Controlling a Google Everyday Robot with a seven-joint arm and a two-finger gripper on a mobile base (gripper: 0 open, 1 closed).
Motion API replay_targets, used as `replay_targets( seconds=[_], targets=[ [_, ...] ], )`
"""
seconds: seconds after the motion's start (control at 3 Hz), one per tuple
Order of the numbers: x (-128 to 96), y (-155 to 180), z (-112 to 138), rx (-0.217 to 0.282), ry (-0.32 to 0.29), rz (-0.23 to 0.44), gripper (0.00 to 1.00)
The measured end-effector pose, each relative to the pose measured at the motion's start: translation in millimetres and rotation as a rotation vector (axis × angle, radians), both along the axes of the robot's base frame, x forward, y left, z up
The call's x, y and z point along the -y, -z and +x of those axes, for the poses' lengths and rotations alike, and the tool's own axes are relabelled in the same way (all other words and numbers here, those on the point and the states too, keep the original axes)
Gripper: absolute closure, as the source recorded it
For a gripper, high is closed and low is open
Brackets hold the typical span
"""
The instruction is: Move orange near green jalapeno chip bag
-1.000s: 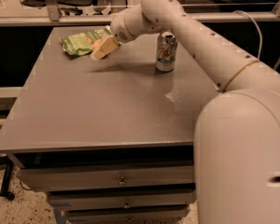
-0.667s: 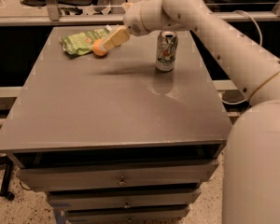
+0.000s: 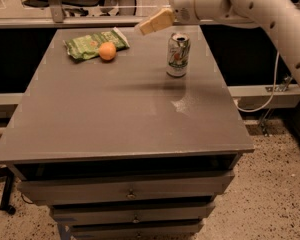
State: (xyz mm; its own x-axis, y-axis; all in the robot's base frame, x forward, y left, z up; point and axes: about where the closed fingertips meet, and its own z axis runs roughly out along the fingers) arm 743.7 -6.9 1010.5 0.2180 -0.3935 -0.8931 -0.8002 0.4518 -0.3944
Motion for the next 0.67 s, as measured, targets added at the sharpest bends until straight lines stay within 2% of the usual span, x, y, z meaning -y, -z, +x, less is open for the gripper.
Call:
replay_targets(
  seconds=[0.33,0.67],
  targets=[
    [55.1,-15.5,-23.6,0.039,0.041,0.031,0.00],
    [75.0,-18.6,-28.9,0.048,0.062,0.037,0.00]
  ],
)
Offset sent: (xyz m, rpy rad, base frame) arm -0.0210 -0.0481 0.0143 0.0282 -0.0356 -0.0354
